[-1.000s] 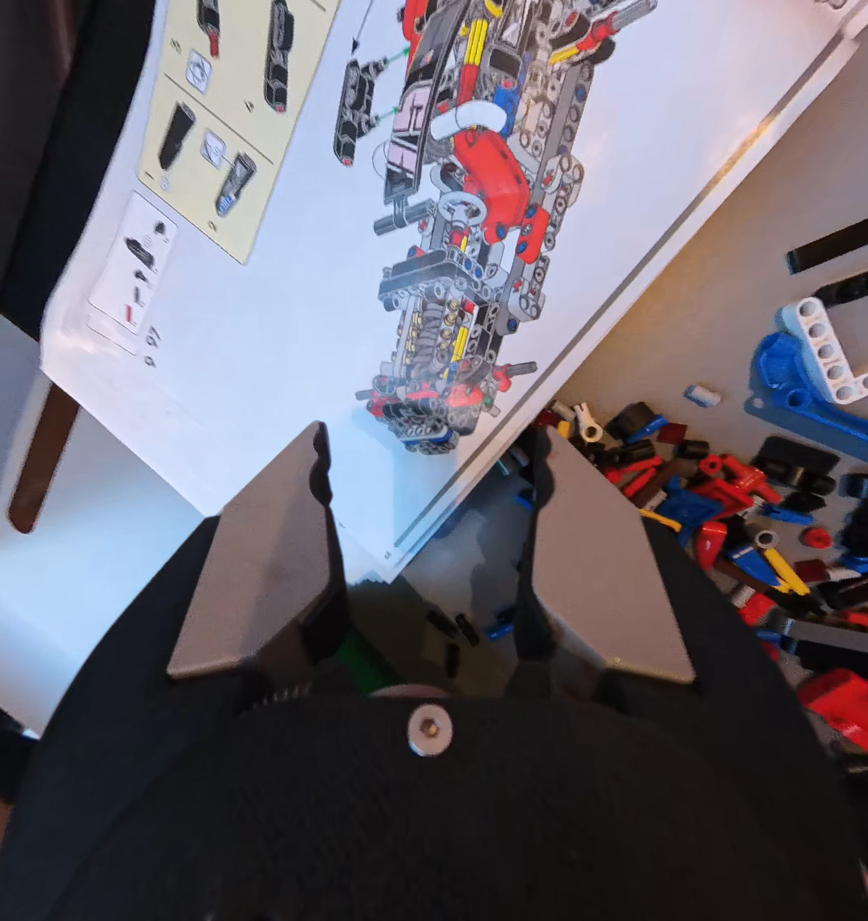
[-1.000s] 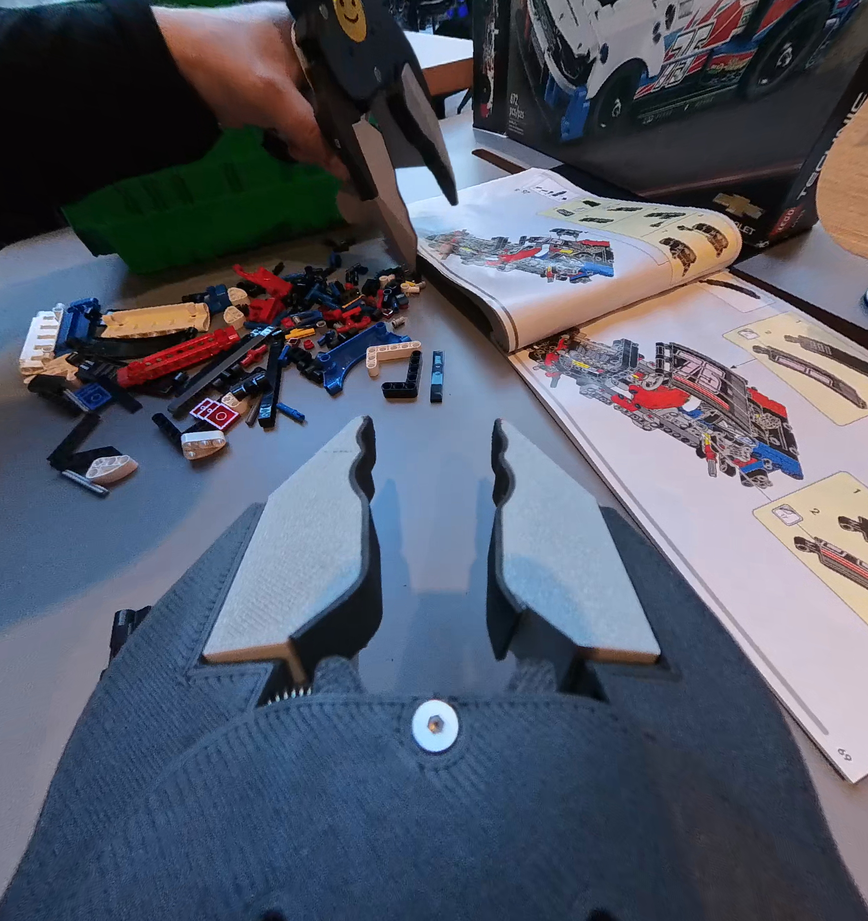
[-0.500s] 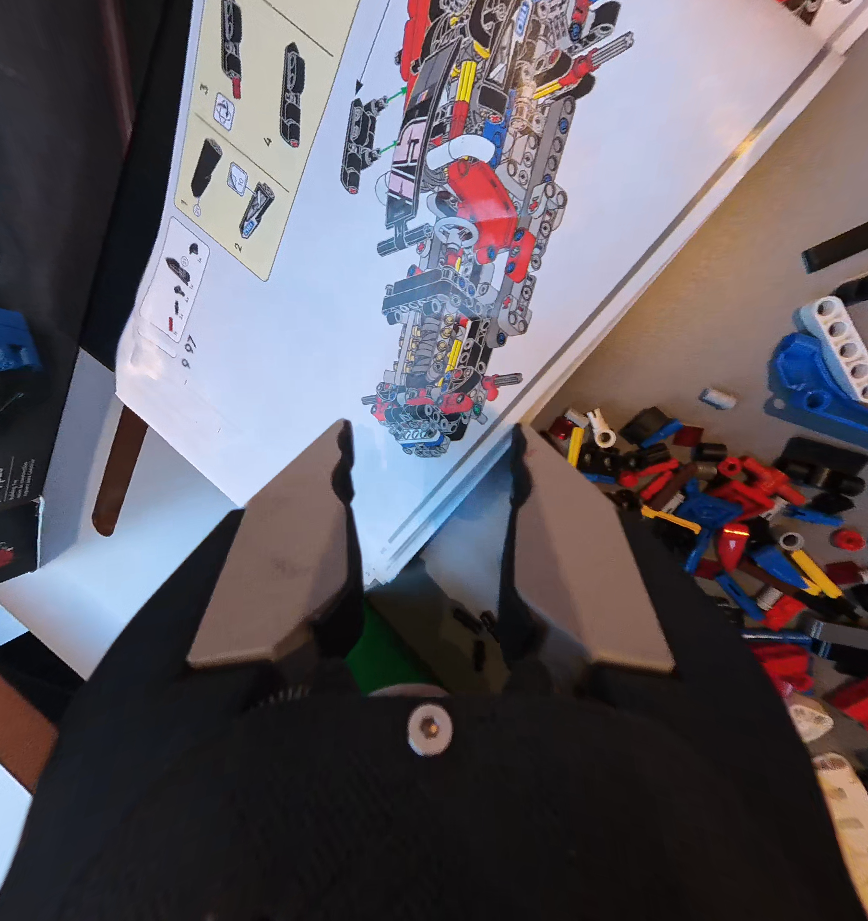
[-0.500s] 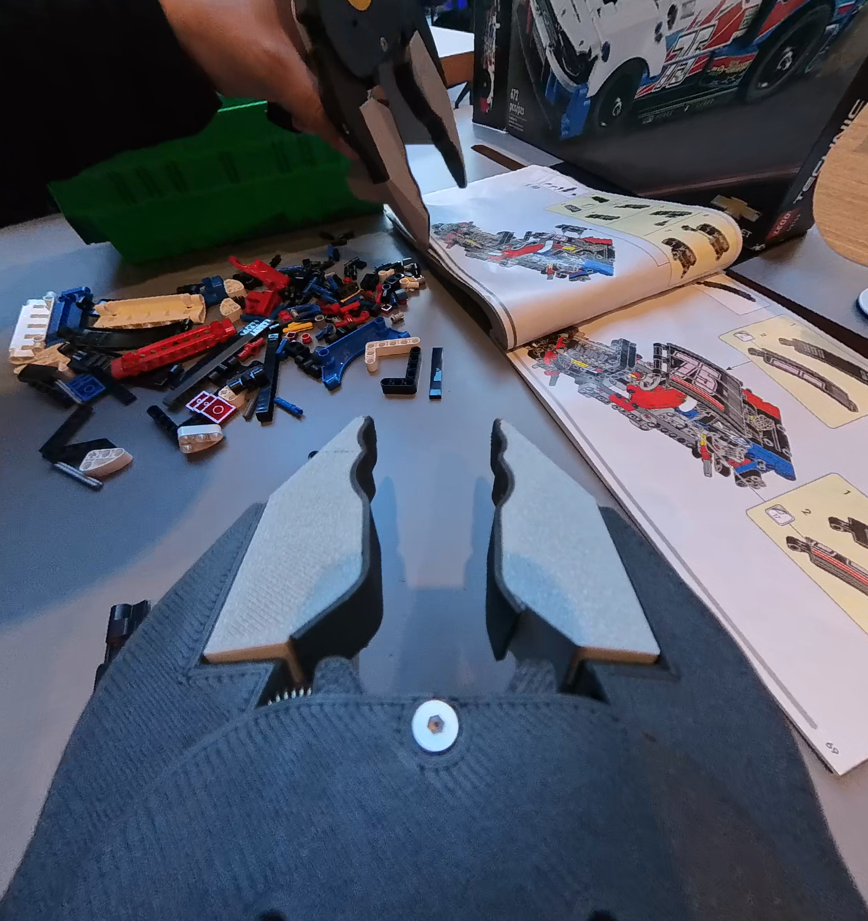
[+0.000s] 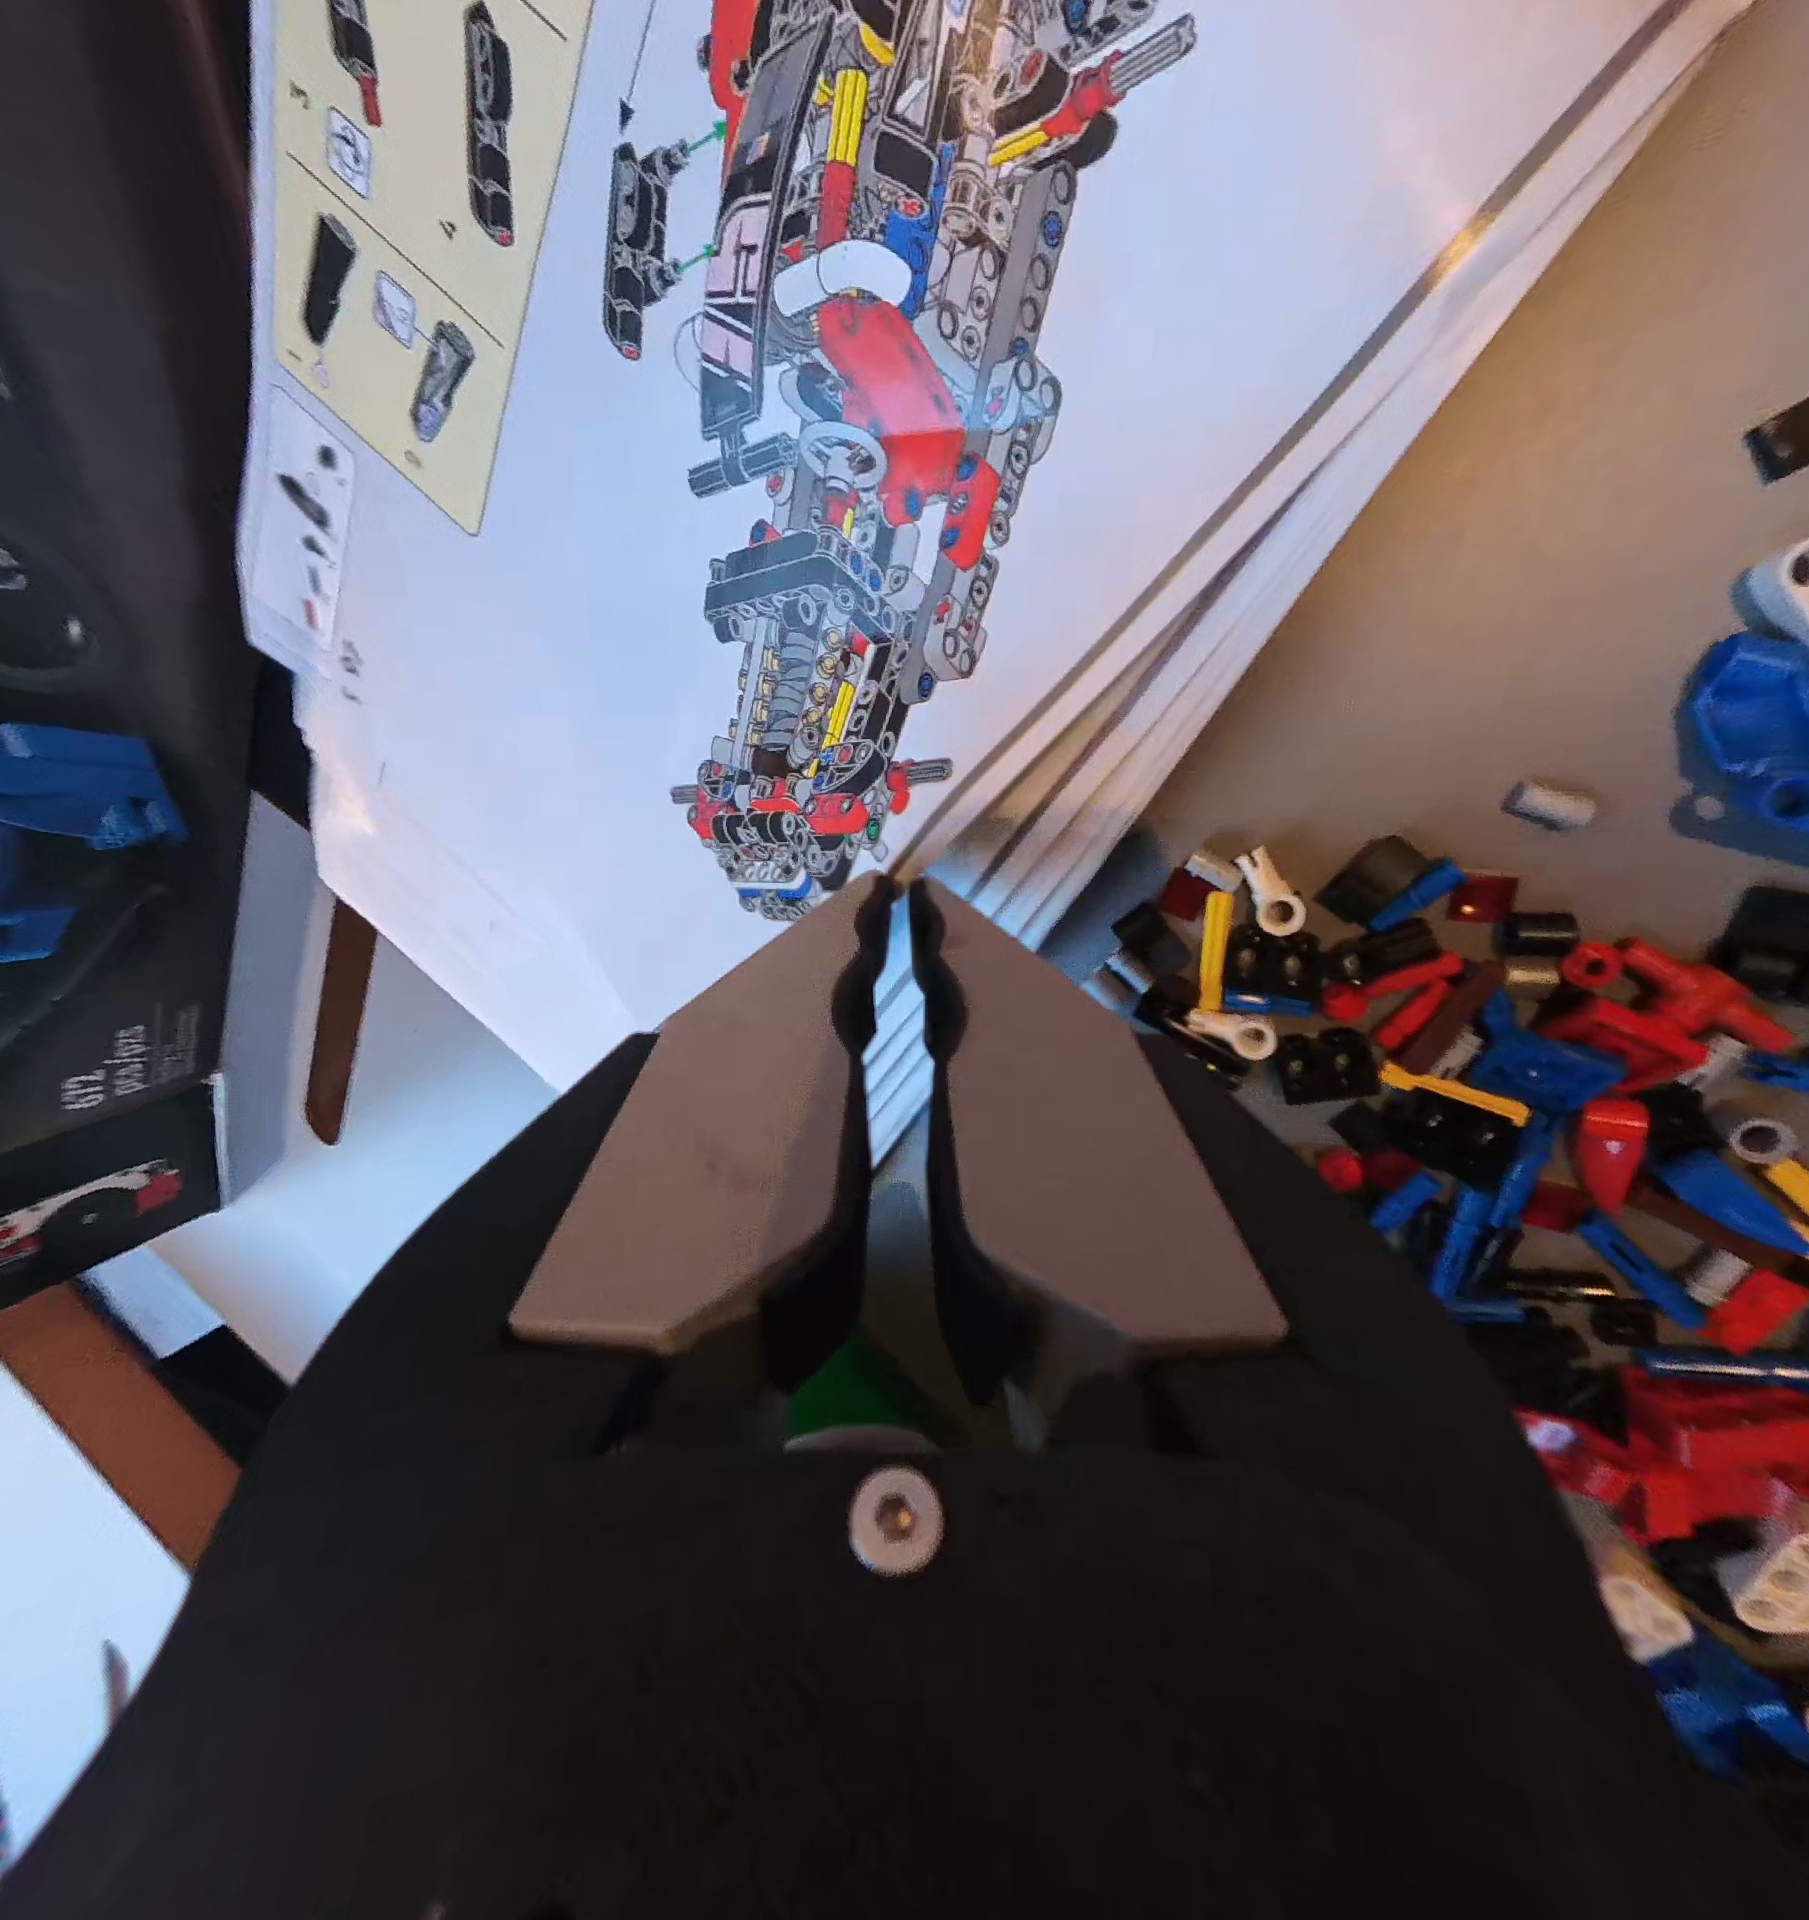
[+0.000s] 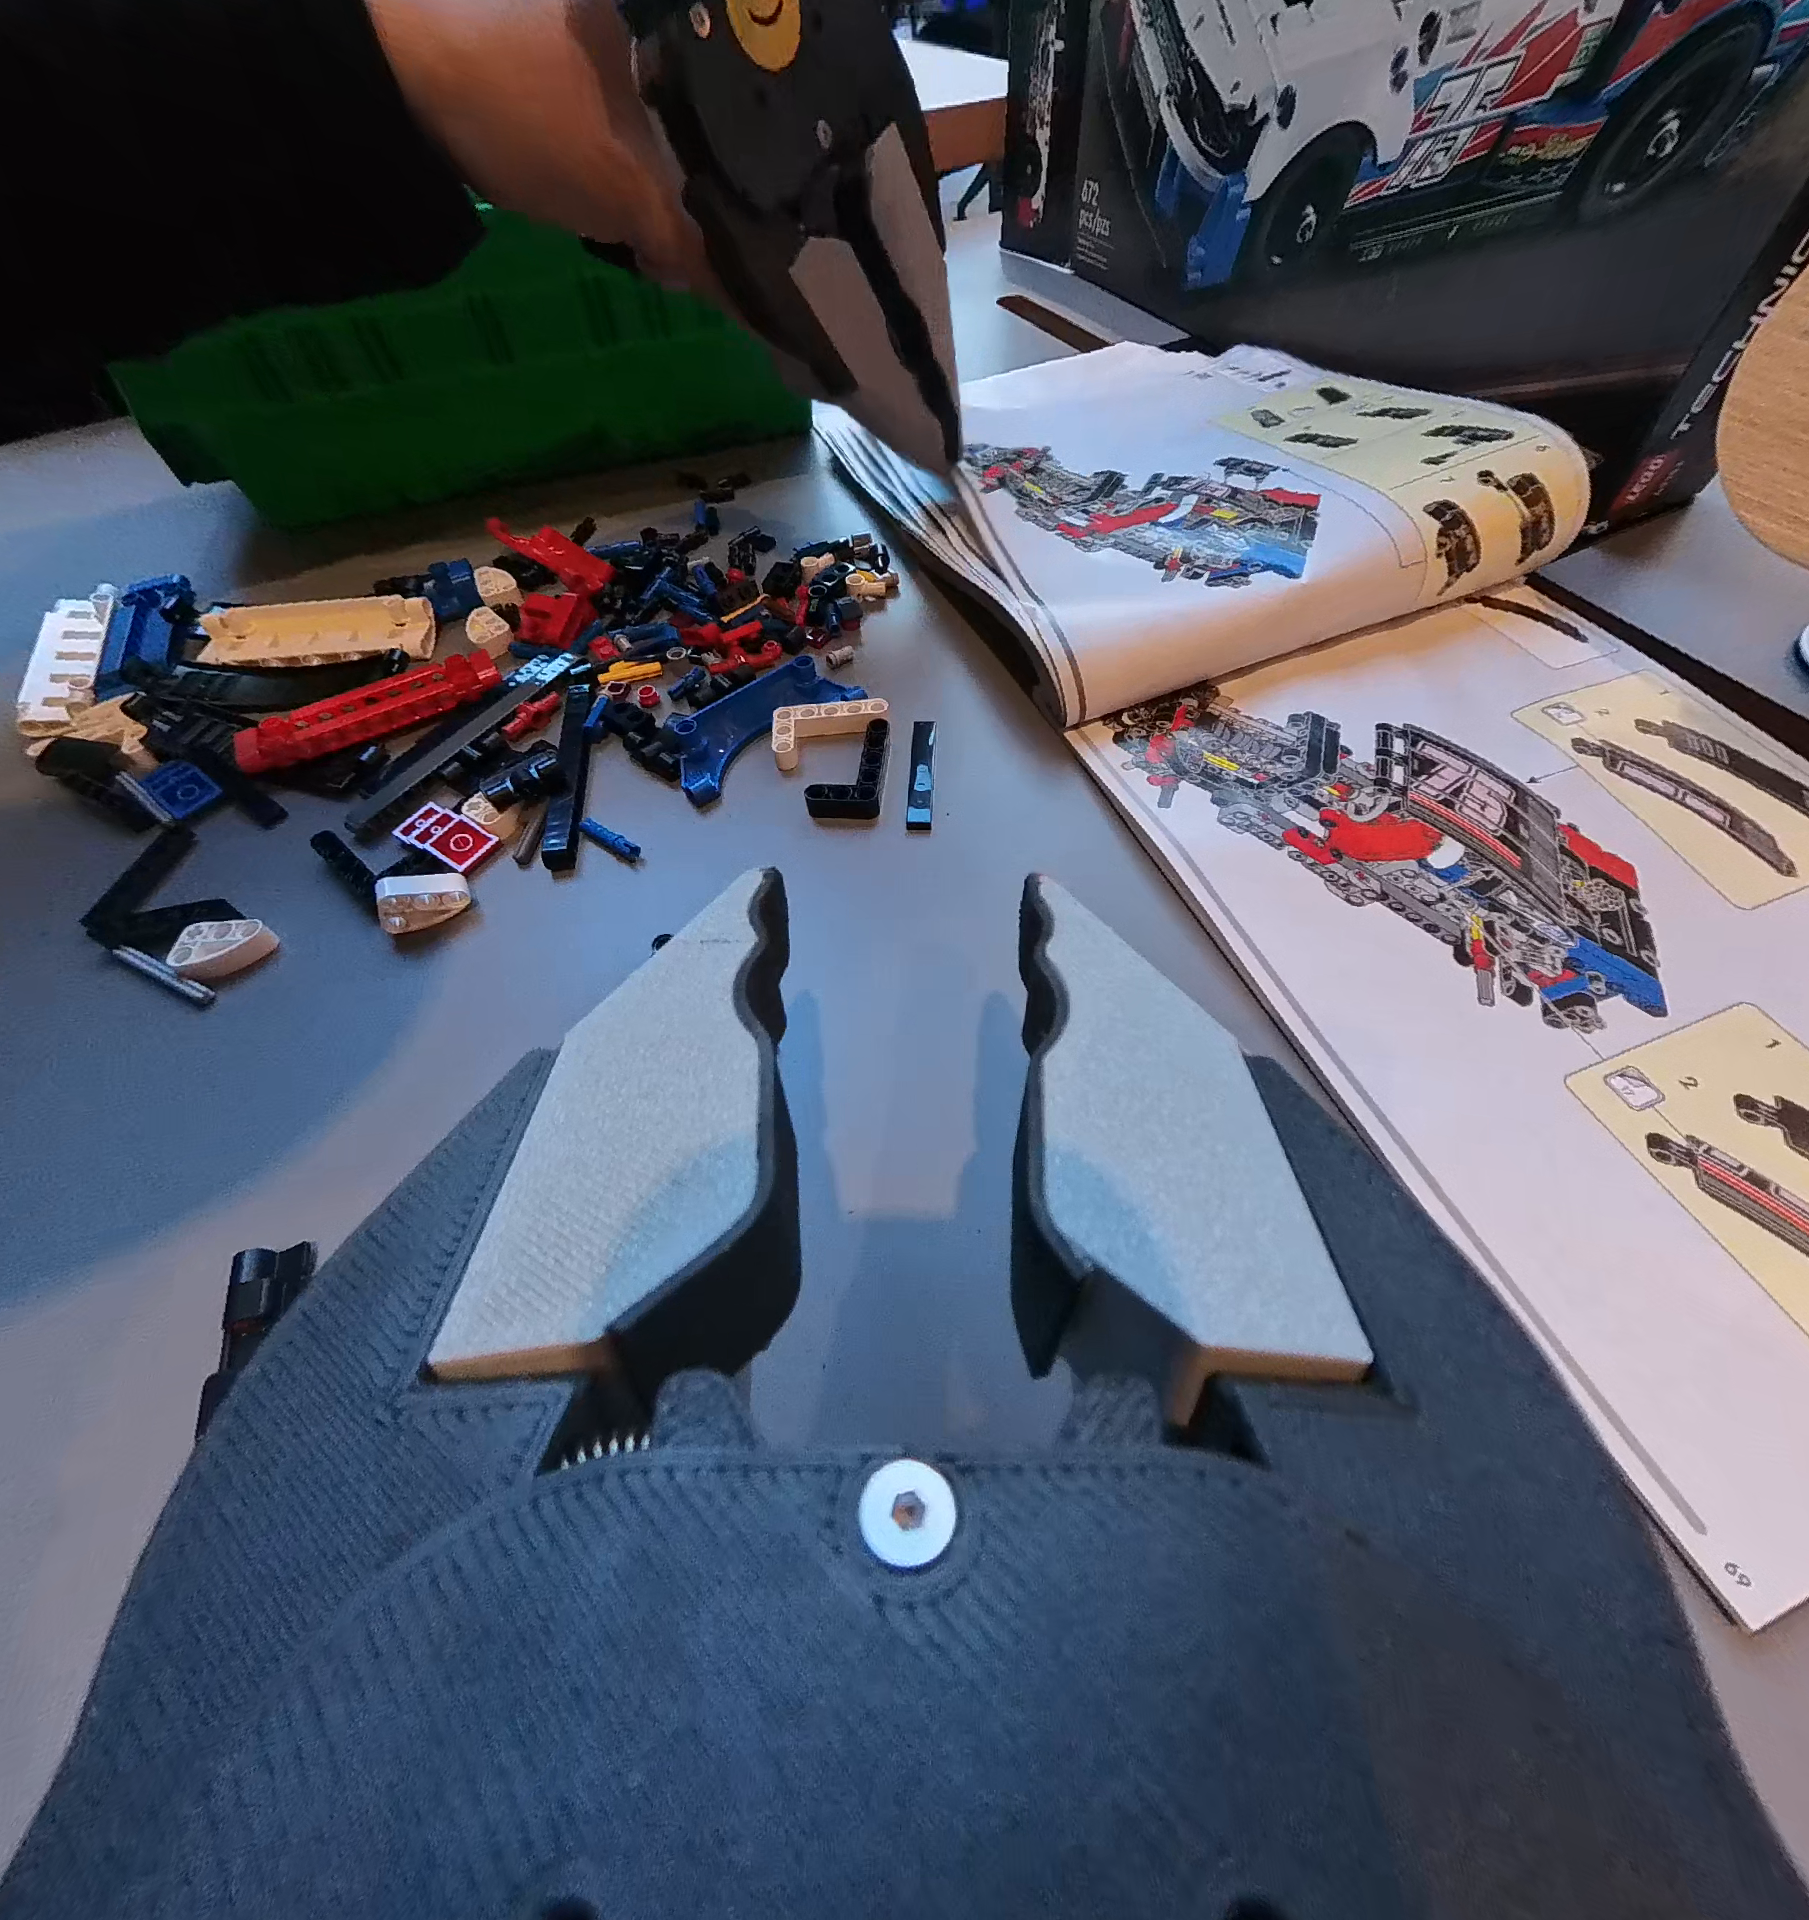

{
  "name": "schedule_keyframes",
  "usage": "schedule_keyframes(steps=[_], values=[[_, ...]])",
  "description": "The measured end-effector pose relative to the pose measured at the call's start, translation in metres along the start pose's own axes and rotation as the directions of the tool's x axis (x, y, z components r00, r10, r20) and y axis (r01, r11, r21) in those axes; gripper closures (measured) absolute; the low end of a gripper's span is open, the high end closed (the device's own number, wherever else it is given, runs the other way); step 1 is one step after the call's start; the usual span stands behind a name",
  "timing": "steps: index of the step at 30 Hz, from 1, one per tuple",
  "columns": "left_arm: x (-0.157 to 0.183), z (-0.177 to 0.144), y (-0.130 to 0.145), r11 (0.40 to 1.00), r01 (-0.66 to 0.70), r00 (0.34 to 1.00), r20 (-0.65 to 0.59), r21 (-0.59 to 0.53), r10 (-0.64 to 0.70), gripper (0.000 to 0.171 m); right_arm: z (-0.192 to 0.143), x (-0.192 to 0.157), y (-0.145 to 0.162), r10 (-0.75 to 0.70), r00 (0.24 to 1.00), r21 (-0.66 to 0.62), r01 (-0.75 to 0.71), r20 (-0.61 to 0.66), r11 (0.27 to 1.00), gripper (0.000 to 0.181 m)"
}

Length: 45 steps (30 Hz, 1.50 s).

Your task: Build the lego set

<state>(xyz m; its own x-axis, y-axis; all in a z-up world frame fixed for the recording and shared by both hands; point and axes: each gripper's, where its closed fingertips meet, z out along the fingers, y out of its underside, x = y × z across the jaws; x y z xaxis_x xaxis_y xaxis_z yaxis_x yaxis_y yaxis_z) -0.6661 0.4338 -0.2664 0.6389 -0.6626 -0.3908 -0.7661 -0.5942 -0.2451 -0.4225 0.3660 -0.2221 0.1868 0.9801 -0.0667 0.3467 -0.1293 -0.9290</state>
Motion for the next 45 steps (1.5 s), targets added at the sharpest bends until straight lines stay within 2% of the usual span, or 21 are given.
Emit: schedule_keyframes(steps=[5,8,10,13,15,17,20,24,28,30,32,34,35,37,38,40,42,44,45], values=[[-0.012,-0.01,-0.012,0.995,-0.088,0.988,0.134,0.052,0.08,0.171,0.0,-0.001,-0.002,-0.004,1.0,0.007,0.004,0.001,1.0,0.14],[-0.02,-0.021,-0.027,0.979,-0.182,0.949,0.277,0.097,0.149,0.171,0.001,-0.003,-0.002,-0.004,1.0,0.005,0.004,0.007,1.0,0.14],[-0.025,-0.035,-0.041,0.951,-0.283,0.887,0.413,0.128,0.208,0.171,0.003,-0.004,-0.004,-0.004,1.0,0.005,0.003,0.009,1.0,0.139],[-0.021,-0.062,-0.067,0.877,-0.466,0.719,0.626,0.112,0.303,0.171,0.006,0.0,-0.012,0.007,1.0,0.016,-0.007,0.007,1.0,0.137],[-0.006,-0.075,-0.084,0.821,-0.564,0.608,0.715,0.085,0.344,0.171,0.009,0.007,-0.021,0.037,0.999,0.037,-0.038,0.009,0.999,0.135],[0.007,-0.077,-0.098,0.79,-0.608,0.561,0.748,0.082,0.354,0.171,0.013,0.02,-0.03,0.075,0.997,0.056,-0.075,0.0,0.996,0.136],[0.018,-0.072,-0.106,0.777,-0.624,0.555,0.748,0.086,0.363,0.171,0.023,0.04,-0.052,0.15,0.988,0.094,-0.153,0.038,0.984,0.133],[0.026,-0.073,-0.11,0.773,-0.624,0.568,0.746,0.113,0.349,0.171,0.044,0.057,-0.103,0.216,0.966,0.153,-0.237,0.144,0.959,0.132],[0.028,-0.076,-0.108,0.776,-0.616,0.582,0.743,0.136,0.331,0.171,0.08,0.064,-0.137,0.282,0.921,0.148,-0.329,0.27,0.933,0.148],[0.029,-0.074,-0.103,0.783,-0.606,0.595,0.733,0.141,0.329,0.171,0.098,0.065,-0.146,0.284,0.91,0.14,-0.337,0.304,0.931,0.147],[0.029,-0.068,-0.095,0.794,-0.595,0.608,0.717,0.126,0.341,0.171,0.118,0.066,-0.139,0.276,0.918,0.082,-0.31,0.286,0.947,0.14],[0.026,-0.072,-0.081,0.824,-0.548,0.646,0.699,0.143,0.308,0.171,0.13,0.06,-0.124,0.221,0.939,0.016,-0.233,0.265,0.972,0.13],[0.023,-0.077,-0.07,0.856,-0.491,0.692,0.67,0.163,0.27,0.171,0.135,0.056,-0.114,0.161,0.956,-0.016,-0.162,0.245,0.987,0.129],[0.01,-0.085,-0.034,0.949,-0.262,0.819,0.56,0.175,0.123,0.171,0.146,0.051,-0.091,0.001,0.98,-0.097,0.019,0.198,0.995,0.122],[0.009,-0.088,-0.013,0.977,-0.119,0.879,0.477,0.175,0.022,0.171,0.153,0.045,-0.083,-0.067,0.977,-0.137,0.096,0.202,0.986,0.122],[0.018,-0.096,0.014,0.969,0.13,0.938,0.29,0.212,-0.189,0.171,0.172,0.025,-0.072,-0.132,0.953,-0.215,0.194,0.273,0.957,0.123],[0.028,-0.108,0.024,0.92,0.29,0.932,0.14,0.262,-0.334,0.171,0.194,0.007,-0.066,-0.14,0.926,-0.317,0.259,0.352,0.912,0.137],[0.031,-0.118,0.034,0.883,0.377,0.907,0.083,0.279,-0.414,0.171,0.216,0.0,-0.055,-0.14,0.908,-0.442,0.321,0.394,0.838,0.132],[0.031,-0.121,0.04,0.872,0.401,0.895,0.083,0.281,-0.438,0.171,0.225,0.002,-0.048,-0.154,0.903,-0.498,0.356,0.4,0.791,0.14]])
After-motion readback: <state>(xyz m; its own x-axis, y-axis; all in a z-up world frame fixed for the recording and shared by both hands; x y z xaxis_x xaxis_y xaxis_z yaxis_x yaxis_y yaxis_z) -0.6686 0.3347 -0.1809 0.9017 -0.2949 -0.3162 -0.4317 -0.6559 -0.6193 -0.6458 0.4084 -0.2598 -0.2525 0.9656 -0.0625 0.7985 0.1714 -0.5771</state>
